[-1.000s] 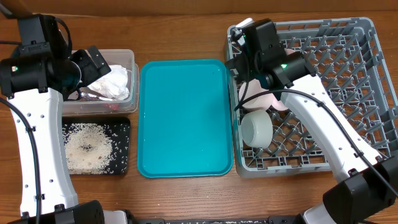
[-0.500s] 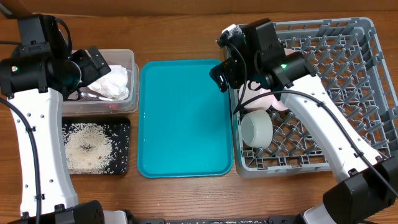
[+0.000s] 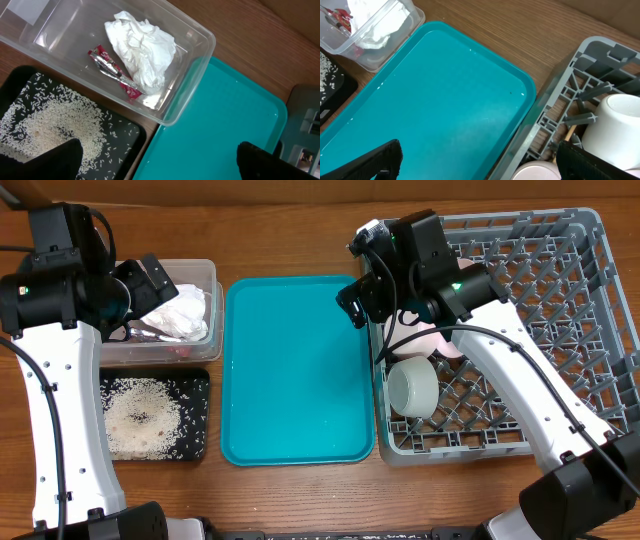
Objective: Sort waste into correct bins and load items into the dishwasher
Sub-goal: 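Stand the pink plate upright in the rack slots and release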
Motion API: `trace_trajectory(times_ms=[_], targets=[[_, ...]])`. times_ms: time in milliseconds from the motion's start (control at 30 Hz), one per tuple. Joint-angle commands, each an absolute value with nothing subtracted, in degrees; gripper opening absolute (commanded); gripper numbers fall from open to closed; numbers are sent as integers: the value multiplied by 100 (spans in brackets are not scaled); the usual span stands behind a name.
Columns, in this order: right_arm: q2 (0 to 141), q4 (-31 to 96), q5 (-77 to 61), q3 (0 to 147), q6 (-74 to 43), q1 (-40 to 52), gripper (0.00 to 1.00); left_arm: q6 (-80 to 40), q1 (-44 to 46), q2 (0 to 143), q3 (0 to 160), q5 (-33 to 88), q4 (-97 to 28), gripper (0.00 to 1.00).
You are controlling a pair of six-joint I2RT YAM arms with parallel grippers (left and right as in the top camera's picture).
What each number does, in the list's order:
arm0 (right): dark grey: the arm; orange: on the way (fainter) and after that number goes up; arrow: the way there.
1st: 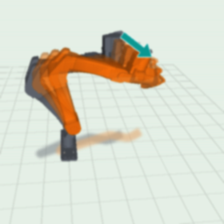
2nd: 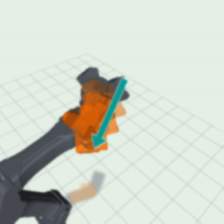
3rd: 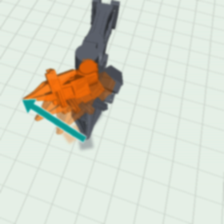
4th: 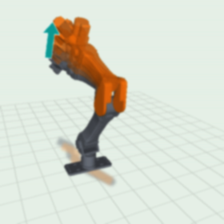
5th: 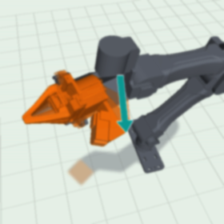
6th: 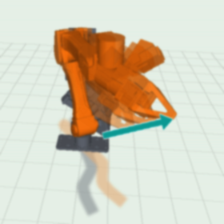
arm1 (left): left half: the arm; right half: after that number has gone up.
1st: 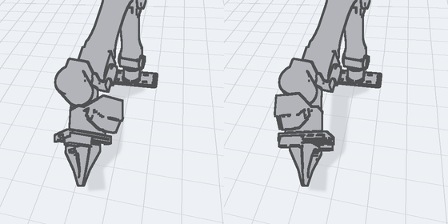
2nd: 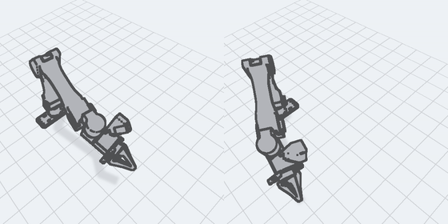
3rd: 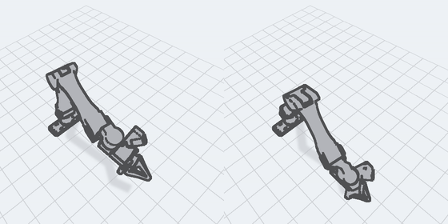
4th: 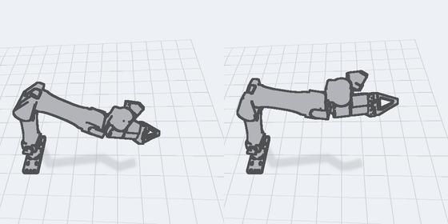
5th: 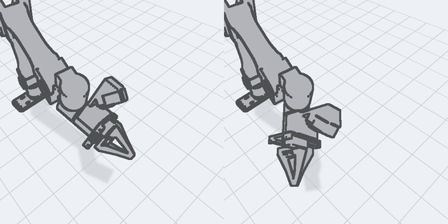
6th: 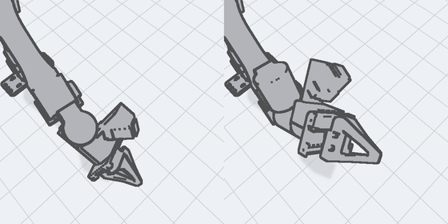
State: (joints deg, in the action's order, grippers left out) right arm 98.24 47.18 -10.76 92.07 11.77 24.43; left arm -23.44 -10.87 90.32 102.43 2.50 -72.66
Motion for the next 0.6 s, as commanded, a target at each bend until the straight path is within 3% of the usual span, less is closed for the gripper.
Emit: trace_trajectory(times_ms=[0,333,567], targets=[[9384,4700,-1151,9185,1131,2427,100,-2272,-1085,9032,10335,213,-7264,100],[7797,4674,-840,9185,1201,2259,100,-2272,-1085,9032,10335,213,-7264,100],[6412,4508,-869,8818,1194,1544,100,-2272,-1085,9032,10335,213,-7264,100]])
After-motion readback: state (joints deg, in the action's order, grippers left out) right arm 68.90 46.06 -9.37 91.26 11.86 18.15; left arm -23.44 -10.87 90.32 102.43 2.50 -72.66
